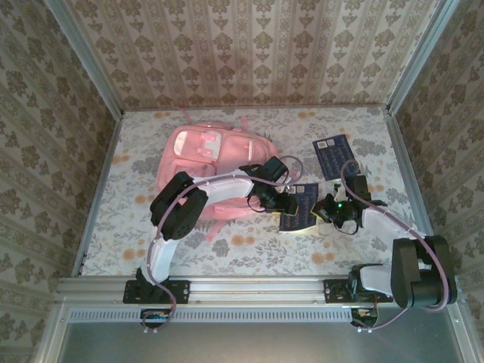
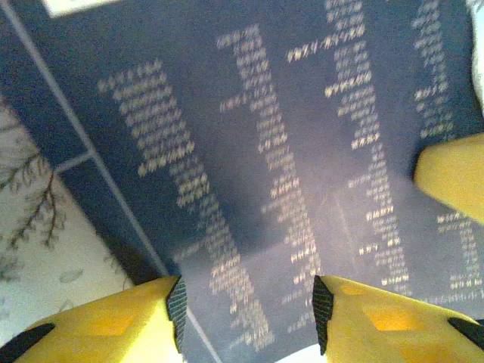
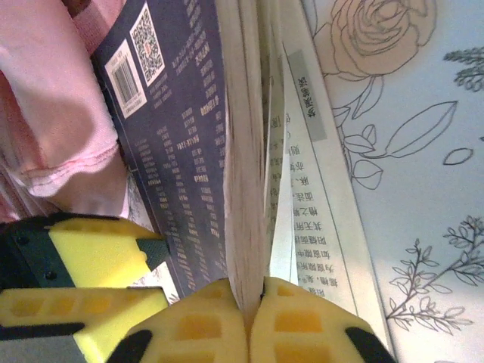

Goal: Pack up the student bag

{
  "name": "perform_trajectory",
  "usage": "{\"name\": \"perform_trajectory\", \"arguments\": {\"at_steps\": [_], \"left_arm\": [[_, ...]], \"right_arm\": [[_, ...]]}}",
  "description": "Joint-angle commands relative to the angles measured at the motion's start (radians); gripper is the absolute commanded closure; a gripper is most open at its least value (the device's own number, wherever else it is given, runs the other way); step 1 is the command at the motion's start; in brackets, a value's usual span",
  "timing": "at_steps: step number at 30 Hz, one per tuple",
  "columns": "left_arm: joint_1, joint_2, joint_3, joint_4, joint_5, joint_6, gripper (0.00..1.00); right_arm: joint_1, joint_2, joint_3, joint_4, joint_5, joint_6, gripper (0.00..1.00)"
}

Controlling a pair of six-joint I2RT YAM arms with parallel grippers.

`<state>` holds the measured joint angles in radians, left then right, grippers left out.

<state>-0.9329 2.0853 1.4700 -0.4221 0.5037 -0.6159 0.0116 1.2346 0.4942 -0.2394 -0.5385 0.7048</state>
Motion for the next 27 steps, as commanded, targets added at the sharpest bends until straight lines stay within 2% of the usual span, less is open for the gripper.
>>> {"name": "perform_trajectory", "arguments": {"at_steps": [1, 6, 13, 19, 27], "left_arm": [[0.011, -0.112, 0.036, -0.060, 0.027, 0.033, 0.48], [0.035, -0.242, 0.039, -0.090, 0.002, 0.041, 0.43], [0.129, -0.361, 0.011, -0.101, -0.007, 0.028, 0.38], [0.201, -0.375, -0.020, -0.045, 0.061, -0.024, 0.34], [0.212, -0.323, -0.037, 0.089, 0.172, -0.105, 0.31]], "right_arm": [[0.006, -0.073, 0.039, -0.068, 0.081, -0.026, 1.00], [0.005, -0.196, 0.074, -0.124, 0.127, -0.026, 1.00], [0.005, -0.311, 0.130, -0.082, 0.056, -0.028, 1.00], [0.005, -0.344, 0.161, 0.086, -0.111, 0.023, 1.00], [0.016, -0.335, 0.139, 0.338, -0.264, 0.147, 1.00]]}}
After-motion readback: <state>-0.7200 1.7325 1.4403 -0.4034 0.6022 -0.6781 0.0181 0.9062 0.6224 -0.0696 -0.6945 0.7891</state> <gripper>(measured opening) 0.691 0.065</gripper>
